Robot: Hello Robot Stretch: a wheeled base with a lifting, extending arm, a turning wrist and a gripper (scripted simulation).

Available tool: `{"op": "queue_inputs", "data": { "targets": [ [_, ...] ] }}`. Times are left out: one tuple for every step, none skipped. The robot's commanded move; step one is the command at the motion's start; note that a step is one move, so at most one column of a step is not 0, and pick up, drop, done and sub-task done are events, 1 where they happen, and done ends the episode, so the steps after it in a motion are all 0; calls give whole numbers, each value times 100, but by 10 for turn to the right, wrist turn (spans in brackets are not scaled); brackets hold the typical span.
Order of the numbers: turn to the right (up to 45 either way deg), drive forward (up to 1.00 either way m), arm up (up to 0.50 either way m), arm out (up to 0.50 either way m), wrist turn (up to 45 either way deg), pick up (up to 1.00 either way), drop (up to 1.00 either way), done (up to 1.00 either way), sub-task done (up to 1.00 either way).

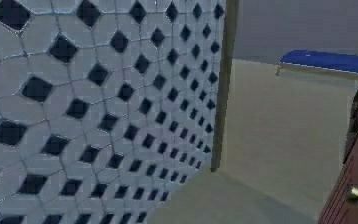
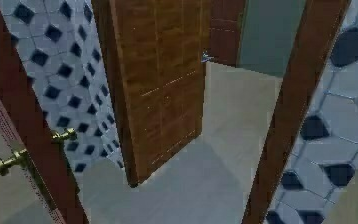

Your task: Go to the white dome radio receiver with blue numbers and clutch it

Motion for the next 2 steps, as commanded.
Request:
{"op": "queue_inputs", "data": {
  "targets": [
    [0,50,0,0,0,0,0,0,0],
    [360,0,0,0,0,0,0,0,0]
  ]
}}
